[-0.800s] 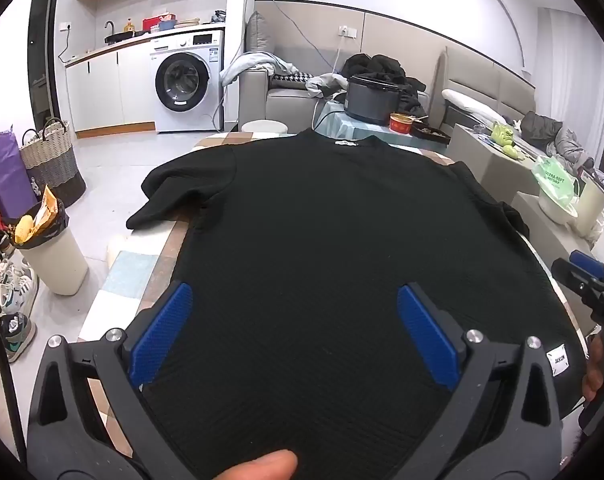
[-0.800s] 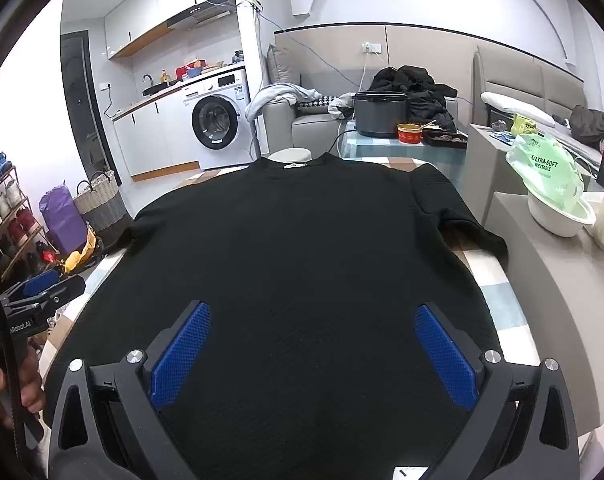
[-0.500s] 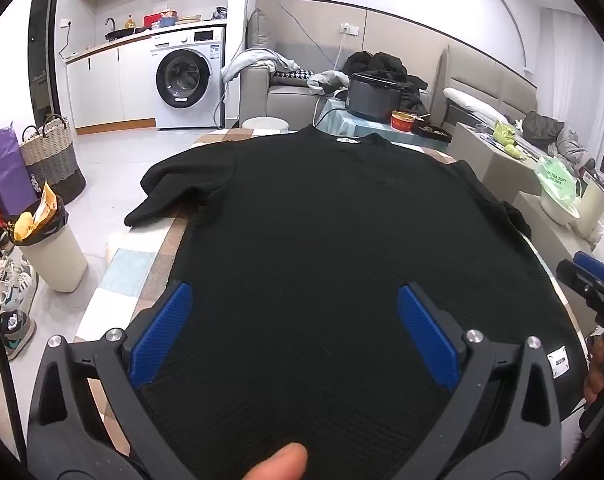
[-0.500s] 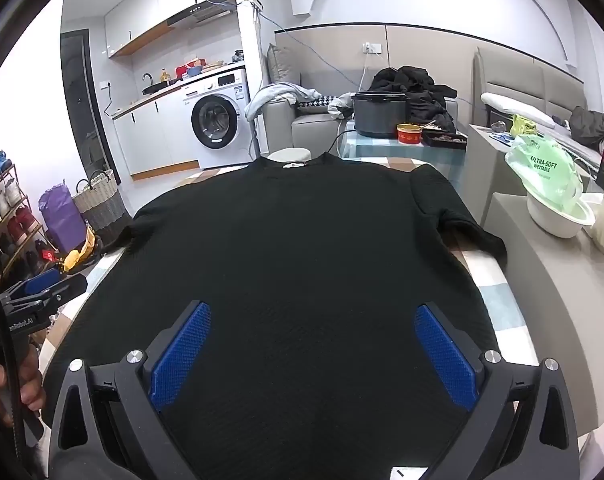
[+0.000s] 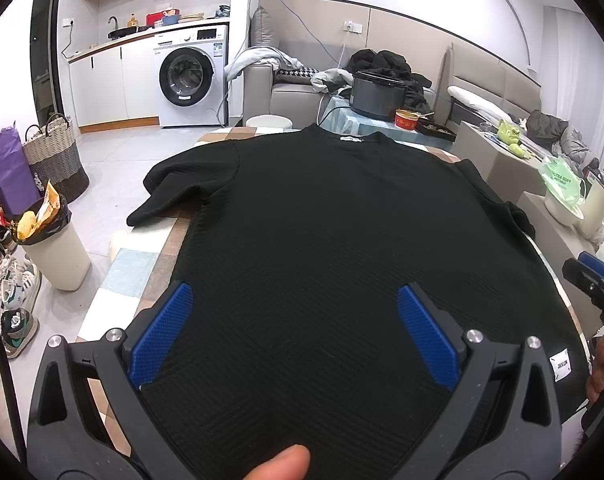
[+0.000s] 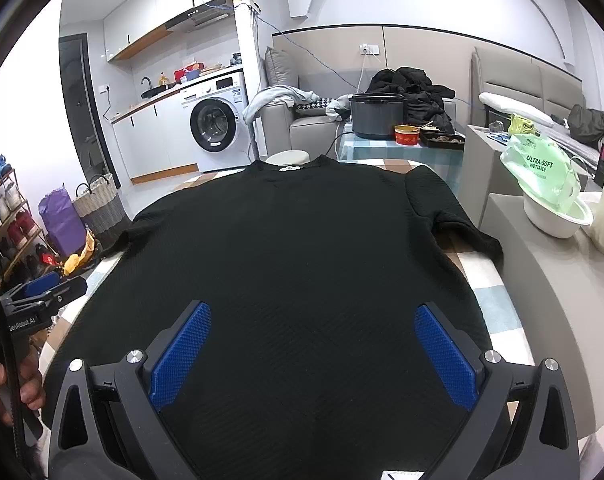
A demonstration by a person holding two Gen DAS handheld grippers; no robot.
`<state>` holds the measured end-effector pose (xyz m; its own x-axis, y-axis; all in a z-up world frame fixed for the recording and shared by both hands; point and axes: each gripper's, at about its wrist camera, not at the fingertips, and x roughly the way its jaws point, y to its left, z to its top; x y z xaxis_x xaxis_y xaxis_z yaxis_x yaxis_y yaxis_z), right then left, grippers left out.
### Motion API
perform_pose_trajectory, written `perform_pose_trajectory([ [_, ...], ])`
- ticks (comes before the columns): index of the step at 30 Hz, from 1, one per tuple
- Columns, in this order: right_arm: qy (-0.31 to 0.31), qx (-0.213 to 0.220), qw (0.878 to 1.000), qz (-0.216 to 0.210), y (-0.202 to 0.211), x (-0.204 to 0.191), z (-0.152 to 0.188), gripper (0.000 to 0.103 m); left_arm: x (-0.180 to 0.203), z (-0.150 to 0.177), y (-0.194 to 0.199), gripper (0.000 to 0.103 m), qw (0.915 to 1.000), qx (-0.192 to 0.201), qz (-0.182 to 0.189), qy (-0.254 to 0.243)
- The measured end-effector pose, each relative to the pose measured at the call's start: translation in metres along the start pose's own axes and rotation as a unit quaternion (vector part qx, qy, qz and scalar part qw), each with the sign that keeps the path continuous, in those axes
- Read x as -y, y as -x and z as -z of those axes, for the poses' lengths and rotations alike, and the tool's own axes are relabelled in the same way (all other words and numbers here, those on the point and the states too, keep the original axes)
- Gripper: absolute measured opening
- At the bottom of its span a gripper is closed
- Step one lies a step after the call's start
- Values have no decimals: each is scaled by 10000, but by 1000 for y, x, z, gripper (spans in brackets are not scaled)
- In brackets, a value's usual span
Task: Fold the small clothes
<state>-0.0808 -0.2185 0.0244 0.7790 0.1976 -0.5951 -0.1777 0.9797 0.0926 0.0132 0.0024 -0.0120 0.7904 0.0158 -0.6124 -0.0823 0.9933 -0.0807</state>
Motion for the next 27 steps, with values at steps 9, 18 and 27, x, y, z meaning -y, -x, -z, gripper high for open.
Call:
perform_pose_trajectory([
  [9, -53, -36, 10000, 10, -3, 1, -2, 103, -3, -2, -2, 102, 10000, -8, -11, 16],
  [18, -66, -43, 10000, -5, -3, 4, -2, 103, -2, -3, -2, 102, 10000, 2, -5, 29],
  [27, -60, 3, 10000, 39, -2, 6, -5, 103, -2, -9, -1, 102, 10000, 43, 5, 43],
])
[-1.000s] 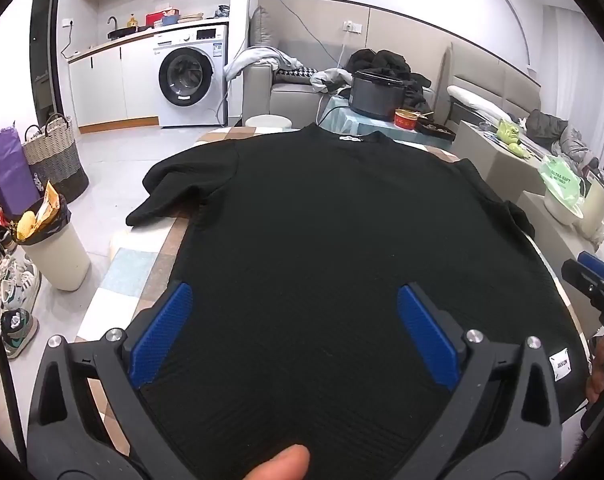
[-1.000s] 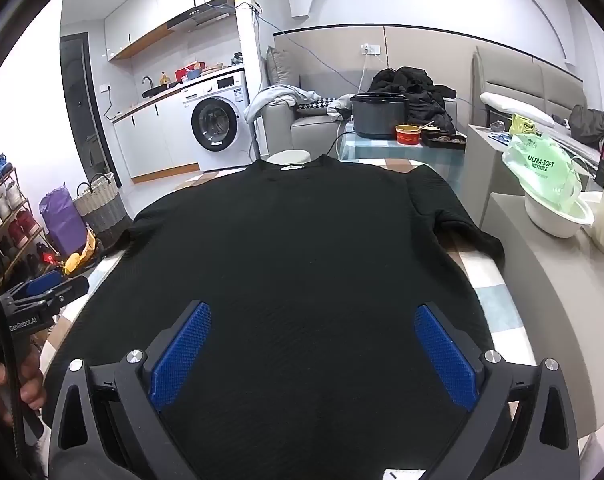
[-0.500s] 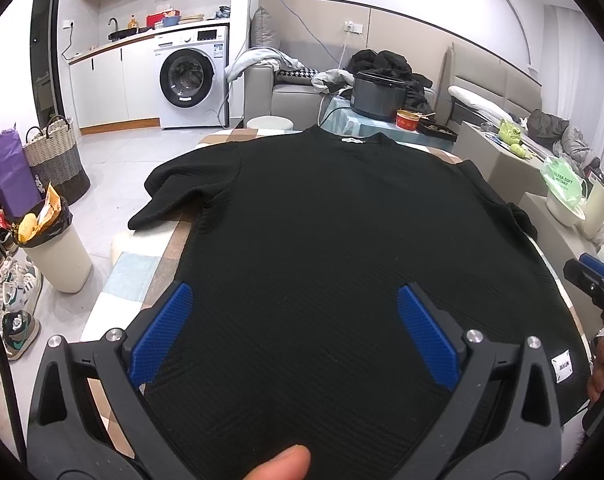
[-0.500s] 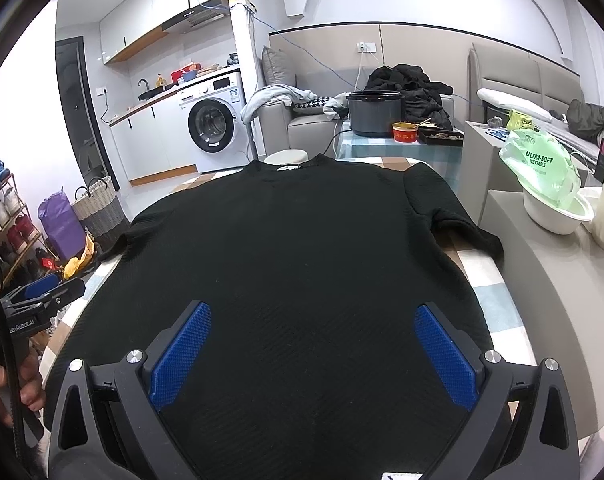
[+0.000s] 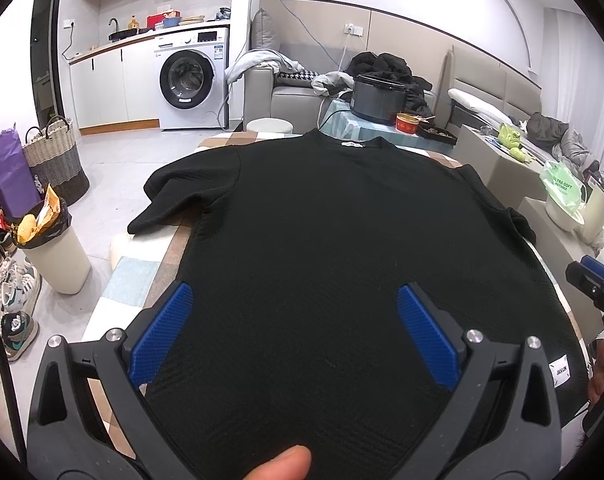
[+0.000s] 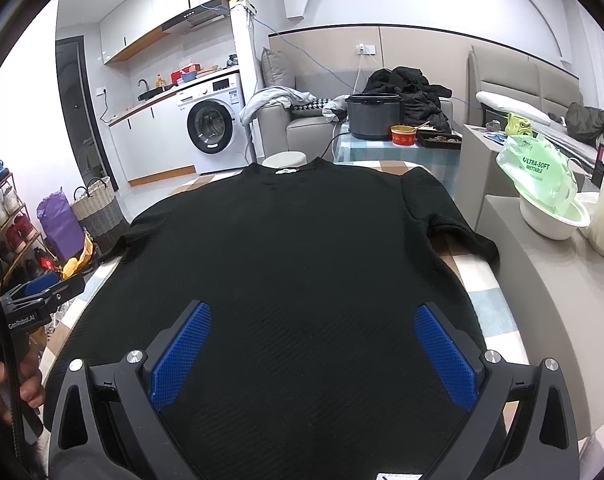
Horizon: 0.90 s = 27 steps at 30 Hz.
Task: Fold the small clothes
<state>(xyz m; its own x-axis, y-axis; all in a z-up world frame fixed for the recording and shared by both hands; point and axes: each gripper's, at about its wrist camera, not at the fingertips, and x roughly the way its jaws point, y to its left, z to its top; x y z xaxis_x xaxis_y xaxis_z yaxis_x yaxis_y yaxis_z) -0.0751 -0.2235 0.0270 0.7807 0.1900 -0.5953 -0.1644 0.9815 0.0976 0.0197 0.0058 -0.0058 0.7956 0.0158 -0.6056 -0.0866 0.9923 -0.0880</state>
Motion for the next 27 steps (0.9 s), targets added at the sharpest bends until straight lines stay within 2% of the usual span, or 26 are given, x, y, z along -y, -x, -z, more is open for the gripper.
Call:
perform_pose_trajectory([
  [27, -150, -132, 9995, 241, -7, 8, 3, 103, 1, -3, -4, 102, 9999, -109, 97, 9],
])
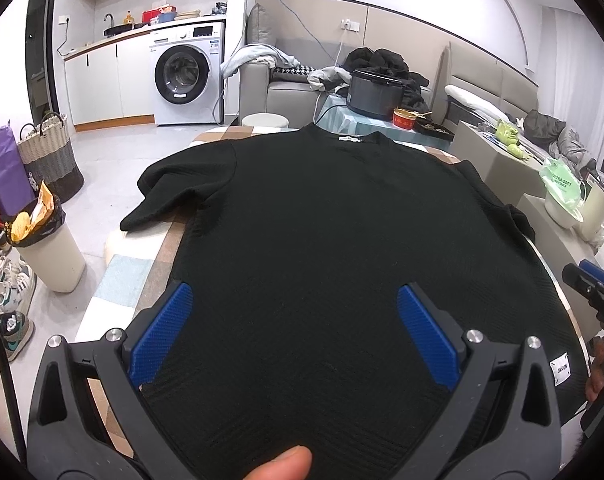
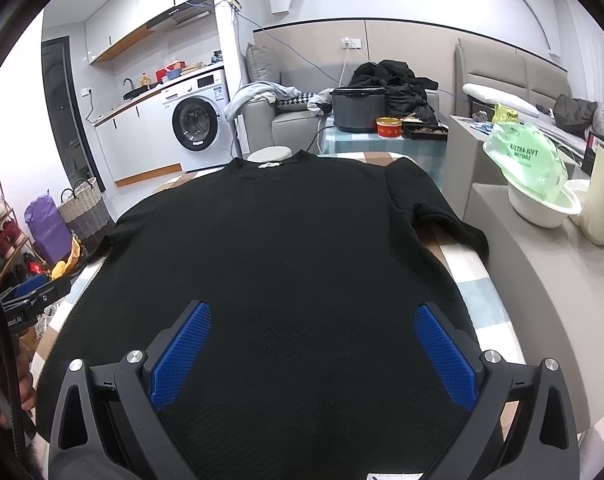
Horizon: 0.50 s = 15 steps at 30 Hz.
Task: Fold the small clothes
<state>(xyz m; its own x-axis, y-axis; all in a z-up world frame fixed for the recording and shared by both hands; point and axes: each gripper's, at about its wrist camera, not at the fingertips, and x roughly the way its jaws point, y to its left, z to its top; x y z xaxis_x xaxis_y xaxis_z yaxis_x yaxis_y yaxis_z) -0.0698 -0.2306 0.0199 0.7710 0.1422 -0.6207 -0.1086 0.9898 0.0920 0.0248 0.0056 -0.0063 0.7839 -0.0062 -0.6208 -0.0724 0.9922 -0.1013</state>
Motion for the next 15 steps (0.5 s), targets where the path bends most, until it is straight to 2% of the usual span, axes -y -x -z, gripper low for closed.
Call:
perform_pose_trajectory([
  [6, -103, 227, 9994, 245, 7, 3, -4, 103, -6, -2, -7, 102, 10000, -41, 42, 71],
  [15, -383, 390, 9982, 226, 7, 13, -18, 103, -7, -12, -16, 102, 10000, -64, -33, 52],
])
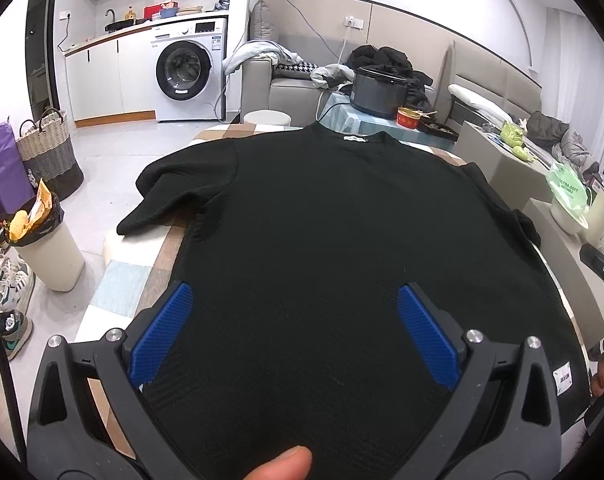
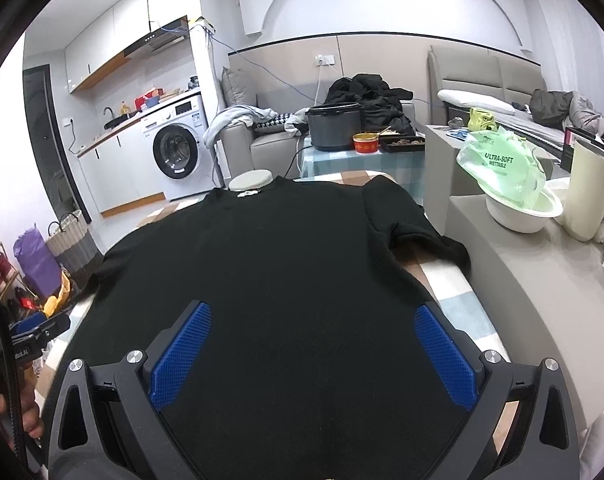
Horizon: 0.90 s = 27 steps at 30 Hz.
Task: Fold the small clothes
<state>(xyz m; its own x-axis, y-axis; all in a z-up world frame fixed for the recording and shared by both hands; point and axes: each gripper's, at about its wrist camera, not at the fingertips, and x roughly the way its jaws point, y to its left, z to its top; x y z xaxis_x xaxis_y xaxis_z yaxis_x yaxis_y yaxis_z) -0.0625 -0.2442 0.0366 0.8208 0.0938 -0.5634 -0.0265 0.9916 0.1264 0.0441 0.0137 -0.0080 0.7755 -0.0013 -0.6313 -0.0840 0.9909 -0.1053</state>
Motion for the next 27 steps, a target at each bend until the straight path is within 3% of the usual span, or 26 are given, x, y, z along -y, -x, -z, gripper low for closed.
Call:
perform_pose_trajectory([
  [8, 38, 15, 9999, -105, -1, -6, -17, 103, -4, -11, 0, 102, 10000, 46, 86, 19],
  [19, 216, 188, 9996, -55, 33, -29, -61, 103, -4, -32, 21, 102, 9992, 326, 228, 10],
  [27, 195, 92, 9995, -245, 30, -40, -91, 103, 4, -57, 36, 102, 9983, 460, 254, -251],
])
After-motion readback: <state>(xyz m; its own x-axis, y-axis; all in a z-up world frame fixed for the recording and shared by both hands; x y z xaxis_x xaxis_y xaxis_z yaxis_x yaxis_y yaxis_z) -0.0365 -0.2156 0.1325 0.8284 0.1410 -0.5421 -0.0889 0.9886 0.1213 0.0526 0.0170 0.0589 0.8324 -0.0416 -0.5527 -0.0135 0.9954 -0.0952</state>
